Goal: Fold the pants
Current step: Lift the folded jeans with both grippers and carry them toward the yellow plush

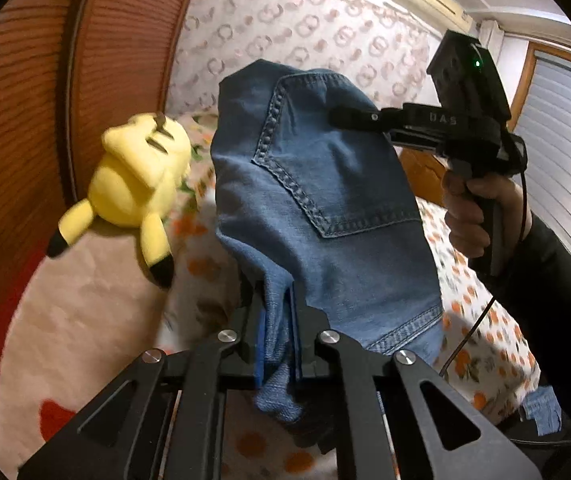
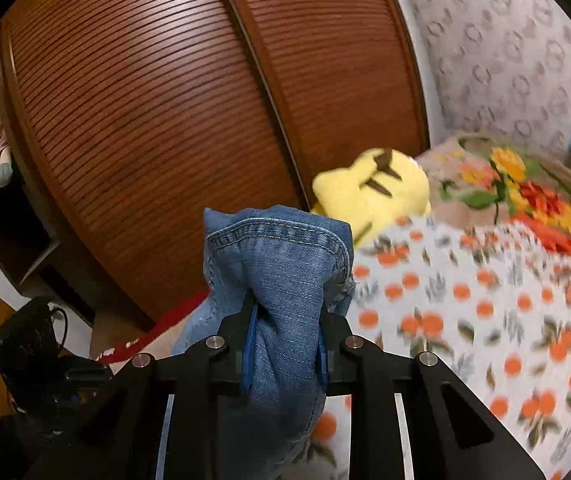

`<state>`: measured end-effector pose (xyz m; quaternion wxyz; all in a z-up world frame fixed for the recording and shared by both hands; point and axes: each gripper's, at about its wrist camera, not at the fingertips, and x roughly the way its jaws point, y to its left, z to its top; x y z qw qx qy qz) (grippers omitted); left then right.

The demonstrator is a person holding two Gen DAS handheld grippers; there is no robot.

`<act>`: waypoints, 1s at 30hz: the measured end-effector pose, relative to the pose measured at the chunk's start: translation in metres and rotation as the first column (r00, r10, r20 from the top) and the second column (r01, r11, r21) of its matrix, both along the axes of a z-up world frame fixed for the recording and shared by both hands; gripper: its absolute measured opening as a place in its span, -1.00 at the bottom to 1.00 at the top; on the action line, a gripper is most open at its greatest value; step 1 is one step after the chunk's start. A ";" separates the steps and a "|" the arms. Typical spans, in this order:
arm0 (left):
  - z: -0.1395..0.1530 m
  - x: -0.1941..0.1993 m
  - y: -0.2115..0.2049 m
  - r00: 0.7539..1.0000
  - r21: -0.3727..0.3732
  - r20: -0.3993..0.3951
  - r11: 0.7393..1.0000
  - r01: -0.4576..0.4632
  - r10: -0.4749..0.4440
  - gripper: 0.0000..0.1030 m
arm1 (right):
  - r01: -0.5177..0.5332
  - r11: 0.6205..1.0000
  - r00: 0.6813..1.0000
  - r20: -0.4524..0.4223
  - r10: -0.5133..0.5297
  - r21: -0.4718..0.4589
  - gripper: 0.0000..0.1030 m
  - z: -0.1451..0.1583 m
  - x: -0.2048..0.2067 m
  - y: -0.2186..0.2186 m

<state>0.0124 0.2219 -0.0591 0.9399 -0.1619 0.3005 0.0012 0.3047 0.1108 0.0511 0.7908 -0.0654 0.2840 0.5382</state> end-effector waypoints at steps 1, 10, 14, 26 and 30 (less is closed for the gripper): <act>0.003 0.005 0.005 1.000 0.003 0.005 1.000 -0.009 0.009 -0.79 | -0.003 1.000 1.000 0.001 0.003 0.011 -0.54 0.004 0.005 0.003; 0.018 0.088 0.051 1.000 0.061 -0.012 0.998 -0.024 0.025 -0.79 | 0.063 0.997 0.998 0.010 -0.063 0.047 -0.54 0.003 0.078 0.033; 0.019 0.126 0.060 0.999 0.084 -0.036 0.996 -0.004 0.007 -0.79 | 0.121 0.992 0.992 -0.028 -0.120 0.044 -0.54 -0.014 0.120 0.040; -0.026 0.173 0.057 0.984 0.116 -0.178 0.993 0.020 0.001 -0.79 | 0.271 0.948 0.959 -0.037 -0.281 -0.169 0.16 -0.058 0.188 0.046; -0.028 0.178 0.057 0.982 0.116 -0.189 0.993 0.013 0.009 -0.78 | 0.325 0.935 0.946 0.042 -0.322 -0.141 0.17 -0.039 0.178 0.041</act>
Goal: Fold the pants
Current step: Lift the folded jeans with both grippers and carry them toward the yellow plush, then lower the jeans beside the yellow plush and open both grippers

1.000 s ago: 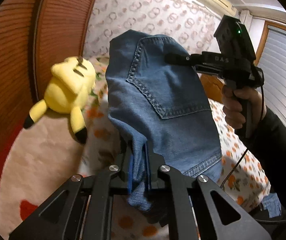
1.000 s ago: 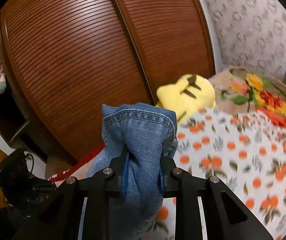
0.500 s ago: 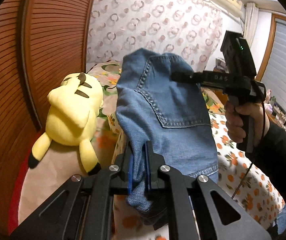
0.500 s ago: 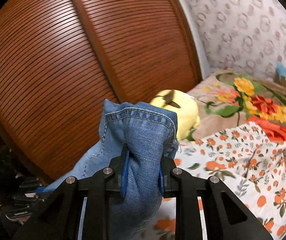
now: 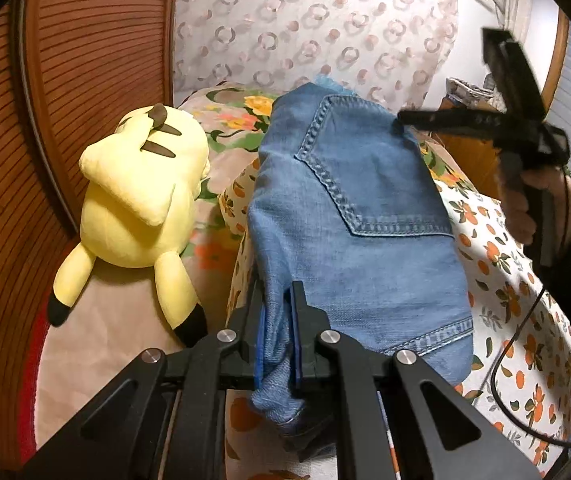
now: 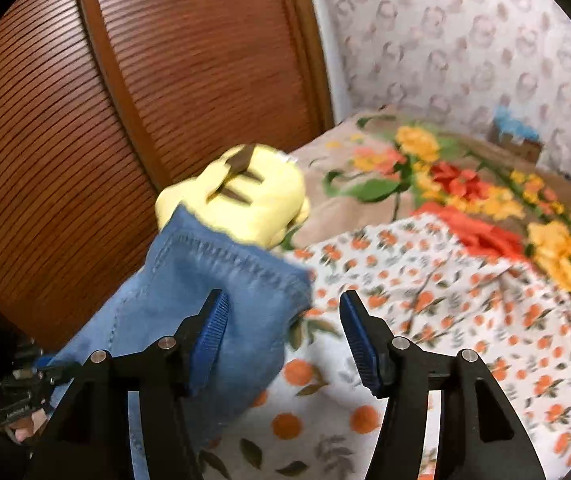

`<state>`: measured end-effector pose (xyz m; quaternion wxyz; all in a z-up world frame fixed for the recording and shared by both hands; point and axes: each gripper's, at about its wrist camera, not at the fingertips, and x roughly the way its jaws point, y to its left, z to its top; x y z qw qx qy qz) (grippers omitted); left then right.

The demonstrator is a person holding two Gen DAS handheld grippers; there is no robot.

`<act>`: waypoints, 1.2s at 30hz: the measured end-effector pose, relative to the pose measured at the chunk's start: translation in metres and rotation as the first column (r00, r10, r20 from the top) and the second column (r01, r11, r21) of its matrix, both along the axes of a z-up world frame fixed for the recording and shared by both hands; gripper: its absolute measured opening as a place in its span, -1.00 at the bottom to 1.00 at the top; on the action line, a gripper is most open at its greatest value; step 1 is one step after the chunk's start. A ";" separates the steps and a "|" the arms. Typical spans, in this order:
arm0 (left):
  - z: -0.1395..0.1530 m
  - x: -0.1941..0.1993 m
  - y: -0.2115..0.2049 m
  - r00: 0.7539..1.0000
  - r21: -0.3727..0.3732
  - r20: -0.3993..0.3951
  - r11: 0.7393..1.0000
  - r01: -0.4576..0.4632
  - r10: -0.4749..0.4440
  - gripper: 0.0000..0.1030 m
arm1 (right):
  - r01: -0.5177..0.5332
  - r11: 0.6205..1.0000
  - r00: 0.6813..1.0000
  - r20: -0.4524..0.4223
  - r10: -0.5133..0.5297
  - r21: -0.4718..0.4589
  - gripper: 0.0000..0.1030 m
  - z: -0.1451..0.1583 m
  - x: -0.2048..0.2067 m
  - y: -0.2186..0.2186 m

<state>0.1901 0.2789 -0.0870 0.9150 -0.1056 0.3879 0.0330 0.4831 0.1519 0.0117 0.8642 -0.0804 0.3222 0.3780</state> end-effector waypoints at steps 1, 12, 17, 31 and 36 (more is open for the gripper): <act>0.000 0.001 0.000 1.000 0.002 -0.001 1.000 -0.002 0.002 -0.77 | -0.010 1.000 1.000 0.021 0.009 0.008 0.16 0.003 -0.011 0.000; -0.007 0.007 0.000 1.000 0.019 -0.007 1.000 -0.015 0.015 -0.77 | -0.066 0.996 0.998 0.020 0.067 -0.056 -0.66 -0.036 -0.001 0.038; -0.002 0.007 -0.003 1.000 0.033 -0.005 0.999 -0.026 0.026 -0.77 | -0.046 0.998 0.999 0.009 0.046 -0.033 -0.66 -0.035 0.008 0.041; 0.042 -0.014 -0.038 0.995 0.090 0.098 0.996 -0.001 -0.007 -0.06 | -0.036 0.999 0.996 0.082 0.033 0.030 -0.66 0.001 -0.102 -0.037; 0.057 -0.025 -0.063 0.990 0.123 0.135 0.992 0.029 -0.046 0.30 | -0.015 0.999 0.995 0.101 0.010 0.047 -0.66 0.007 -0.136 -0.067</act>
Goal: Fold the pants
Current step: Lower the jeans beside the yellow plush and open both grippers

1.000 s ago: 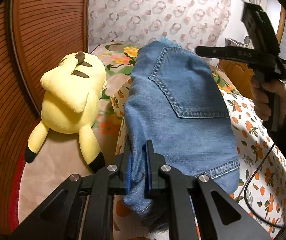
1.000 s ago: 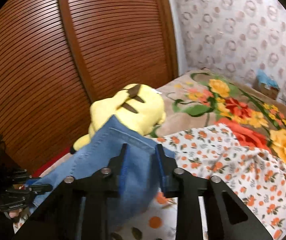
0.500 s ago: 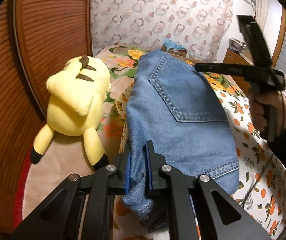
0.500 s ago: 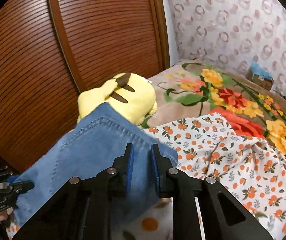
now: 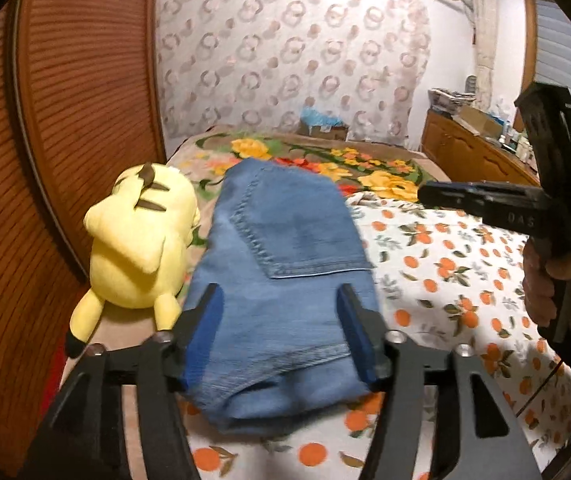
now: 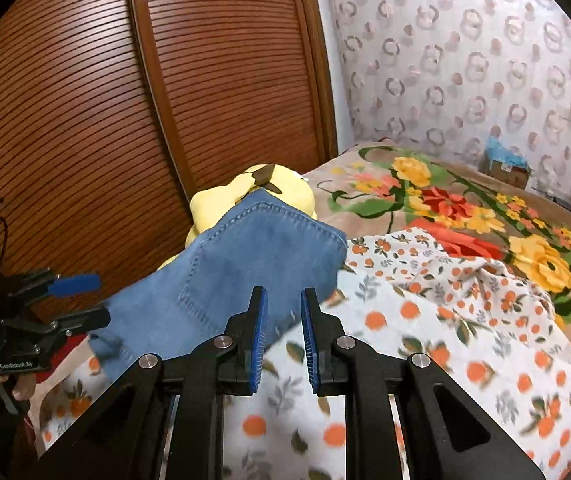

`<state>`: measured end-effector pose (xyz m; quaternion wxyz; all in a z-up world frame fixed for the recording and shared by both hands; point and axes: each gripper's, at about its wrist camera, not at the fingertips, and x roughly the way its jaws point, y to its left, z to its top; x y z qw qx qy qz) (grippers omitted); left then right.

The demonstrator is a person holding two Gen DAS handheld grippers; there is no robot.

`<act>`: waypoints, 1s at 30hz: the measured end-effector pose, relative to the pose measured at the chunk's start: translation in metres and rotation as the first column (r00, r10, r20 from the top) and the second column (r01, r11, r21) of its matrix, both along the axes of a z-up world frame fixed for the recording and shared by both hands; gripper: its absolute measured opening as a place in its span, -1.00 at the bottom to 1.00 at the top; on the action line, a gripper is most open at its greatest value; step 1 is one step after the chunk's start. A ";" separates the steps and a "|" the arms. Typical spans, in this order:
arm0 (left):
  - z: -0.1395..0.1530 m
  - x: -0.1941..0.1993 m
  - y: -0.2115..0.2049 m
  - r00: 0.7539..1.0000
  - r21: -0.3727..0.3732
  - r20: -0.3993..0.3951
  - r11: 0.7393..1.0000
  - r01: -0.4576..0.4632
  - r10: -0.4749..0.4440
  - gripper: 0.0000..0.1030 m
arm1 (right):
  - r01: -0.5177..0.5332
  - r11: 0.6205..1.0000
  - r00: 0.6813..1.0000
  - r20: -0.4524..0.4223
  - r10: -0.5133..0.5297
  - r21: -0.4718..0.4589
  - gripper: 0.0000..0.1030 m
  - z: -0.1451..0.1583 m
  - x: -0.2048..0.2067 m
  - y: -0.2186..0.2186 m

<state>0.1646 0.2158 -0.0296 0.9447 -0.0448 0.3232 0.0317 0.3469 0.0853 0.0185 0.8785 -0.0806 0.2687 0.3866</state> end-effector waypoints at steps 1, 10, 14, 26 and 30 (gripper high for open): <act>0.003 -0.002 -0.004 1.000 -0.003 0.007 1.000 0.004 -0.004 0.40 | 0.006 1.000 1.000 0.002 -0.006 0.002 -0.66 0.002 -0.008 -0.005; 0.022 -0.023 -0.042 0.997 0.007 0.052 0.998 0.058 -0.058 0.68 | 0.051 0.998 0.998 0.026 -0.052 0.026 -0.66 0.008 -0.065 -0.050; 0.028 -0.031 -0.058 0.995 0.022 0.070 0.997 0.069 -0.071 0.71 | 0.067 0.997 0.997 0.033 -0.068 0.039 -0.66 0.010 -0.084 -0.063; 0.028 -0.045 -0.090 0.993 0.015 0.065 0.995 0.096 -0.097 0.73 | 0.113 0.992 0.992 0.048 -0.116 0.059 -0.06 0.013 -0.128 -0.090; 0.027 -0.052 -0.103 0.990 0.015 0.066 0.993 0.120 -0.121 0.73 | 0.137 0.988 0.989 0.046 -0.140 0.071 0.32 0.012 -0.144 -0.105</act>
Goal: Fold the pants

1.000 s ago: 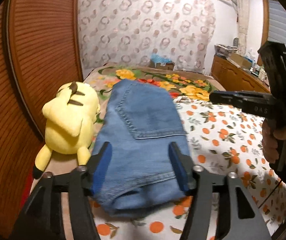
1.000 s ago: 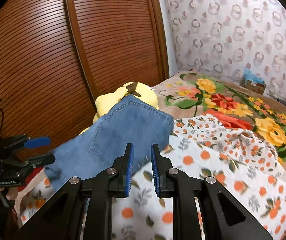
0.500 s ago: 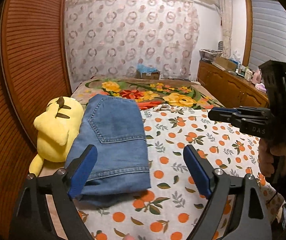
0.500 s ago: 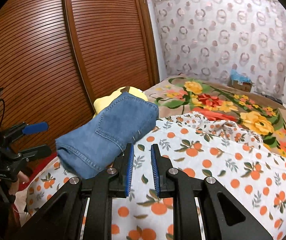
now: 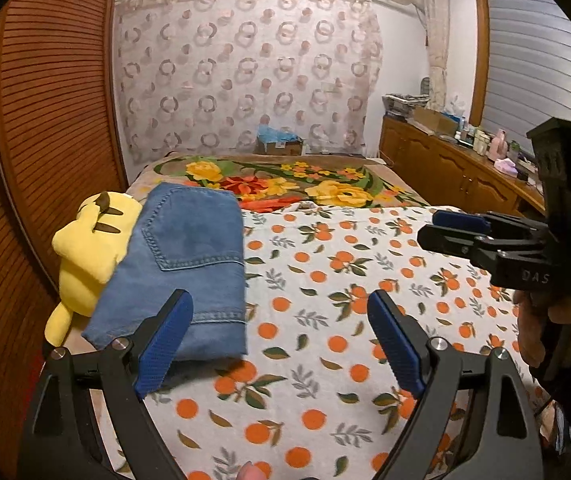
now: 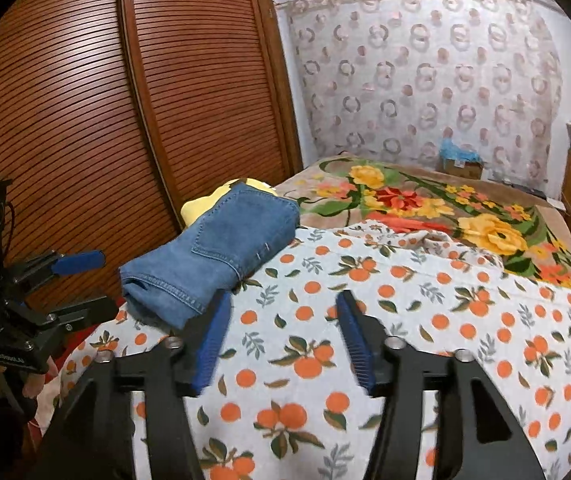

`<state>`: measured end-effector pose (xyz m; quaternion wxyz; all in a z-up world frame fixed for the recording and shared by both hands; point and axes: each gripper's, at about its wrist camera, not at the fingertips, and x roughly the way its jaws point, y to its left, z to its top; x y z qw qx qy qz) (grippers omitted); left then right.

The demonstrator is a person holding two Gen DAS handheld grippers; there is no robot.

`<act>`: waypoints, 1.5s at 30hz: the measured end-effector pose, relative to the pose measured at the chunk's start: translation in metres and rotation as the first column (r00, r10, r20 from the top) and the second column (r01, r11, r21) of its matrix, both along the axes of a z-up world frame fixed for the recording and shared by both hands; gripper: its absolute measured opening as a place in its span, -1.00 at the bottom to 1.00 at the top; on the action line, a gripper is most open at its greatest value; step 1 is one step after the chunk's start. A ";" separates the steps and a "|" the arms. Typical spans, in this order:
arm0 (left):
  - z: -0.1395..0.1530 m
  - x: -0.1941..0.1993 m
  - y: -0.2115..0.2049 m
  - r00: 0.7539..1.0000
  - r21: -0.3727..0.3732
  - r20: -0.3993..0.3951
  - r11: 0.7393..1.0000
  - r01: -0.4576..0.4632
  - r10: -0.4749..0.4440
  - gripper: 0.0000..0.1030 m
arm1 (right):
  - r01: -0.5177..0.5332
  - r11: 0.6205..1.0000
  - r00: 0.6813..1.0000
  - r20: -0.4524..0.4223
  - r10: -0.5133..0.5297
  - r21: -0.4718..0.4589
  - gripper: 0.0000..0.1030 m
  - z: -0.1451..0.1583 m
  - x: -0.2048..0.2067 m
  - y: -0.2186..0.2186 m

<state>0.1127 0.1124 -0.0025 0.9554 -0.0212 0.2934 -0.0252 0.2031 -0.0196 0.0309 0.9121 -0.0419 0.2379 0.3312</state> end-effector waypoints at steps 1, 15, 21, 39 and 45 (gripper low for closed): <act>0.000 -0.001 -0.004 1.000 -0.002 0.000 1.000 0.009 -0.009 0.73 | 0.012 1.000 1.000 0.003 -0.012 0.003 0.37 0.000 -0.004 -0.003; 0.011 -0.024 -0.037 0.998 -0.001 0.048 0.999 0.045 -0.045 0.98 | 0.148 0.989 0.988 0.046 -0.147 -0.007 0.98 0.001 -0.064 -0.052; 0.008 -0.019 -0.047 0.999 -0.008 0.023 0.999 0.044 -0.043 0.98 | 0.189 0.982 0.981 0.055 -0.189 -0.007 0.98 0.003 -0.082 -0.070; 0.015 -0.019 -0.094 0.998 -0.007 0.025 0.999 0.050 -0.050 0.98 | 0.284 0.959 0.955 0.087 -0.284 0.016 0.98 0.011 -0.115 -0.111; 0.031 -0.027 -0.096 0.998 0.008 0.063 1.000 0.029 -0.030 0.98 | 0.289 0.956 0.948 0.124 -0.293 0.045 0.98 0.022 -0.125 -0.122</act>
